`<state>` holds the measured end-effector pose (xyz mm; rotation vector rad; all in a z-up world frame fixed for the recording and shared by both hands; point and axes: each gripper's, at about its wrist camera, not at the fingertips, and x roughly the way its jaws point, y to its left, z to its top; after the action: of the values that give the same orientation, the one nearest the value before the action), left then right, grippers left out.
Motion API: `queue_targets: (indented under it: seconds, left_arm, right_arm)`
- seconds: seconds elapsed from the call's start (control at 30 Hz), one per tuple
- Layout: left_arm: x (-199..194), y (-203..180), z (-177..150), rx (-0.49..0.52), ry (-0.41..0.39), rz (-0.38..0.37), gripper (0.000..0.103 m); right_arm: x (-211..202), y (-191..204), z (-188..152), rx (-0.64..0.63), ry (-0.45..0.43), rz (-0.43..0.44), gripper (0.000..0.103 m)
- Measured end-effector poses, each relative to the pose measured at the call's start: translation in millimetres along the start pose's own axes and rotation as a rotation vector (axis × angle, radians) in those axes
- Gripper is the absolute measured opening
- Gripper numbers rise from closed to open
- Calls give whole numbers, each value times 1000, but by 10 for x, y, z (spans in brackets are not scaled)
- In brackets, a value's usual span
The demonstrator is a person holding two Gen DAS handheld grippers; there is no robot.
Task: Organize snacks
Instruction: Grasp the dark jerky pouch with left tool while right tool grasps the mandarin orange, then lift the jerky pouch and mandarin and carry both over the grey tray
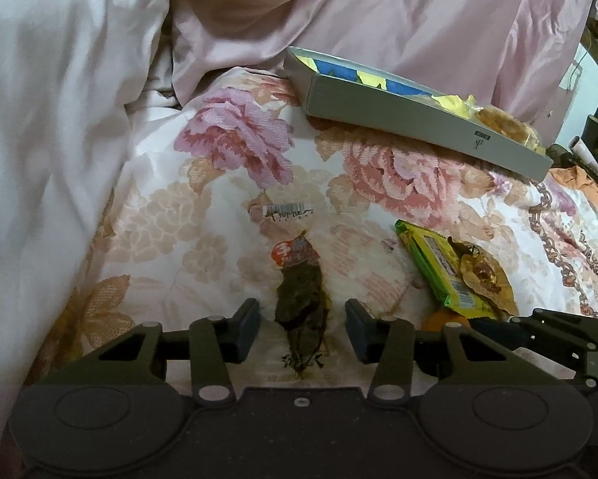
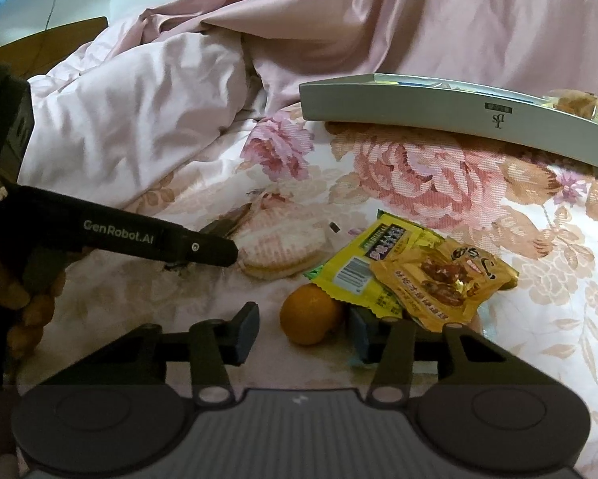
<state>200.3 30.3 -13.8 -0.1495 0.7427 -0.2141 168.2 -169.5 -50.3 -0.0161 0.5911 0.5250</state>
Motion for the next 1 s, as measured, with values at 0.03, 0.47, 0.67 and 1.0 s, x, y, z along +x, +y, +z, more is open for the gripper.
queue_targets:
  seconds: [0.03,0.47,0.67,1.0]
  left_arm:
    - [0,1,1,0,0,-1,49]
    - [-113,-257,-27,74,-11,-2,48]
    - [-200,-295,-7,73,-45,5,48]
    - [-316,-322,66,58,-103,20,48]
  right_arm:
    - [-2,-2,0,0,-1,-5,45]
    - [-21,82,-13,-63,-12,-13,38]
    - [-94,199,-23,-151,-42,-18,38]
    - [-207,331,-8,-251,-117,-57,38]
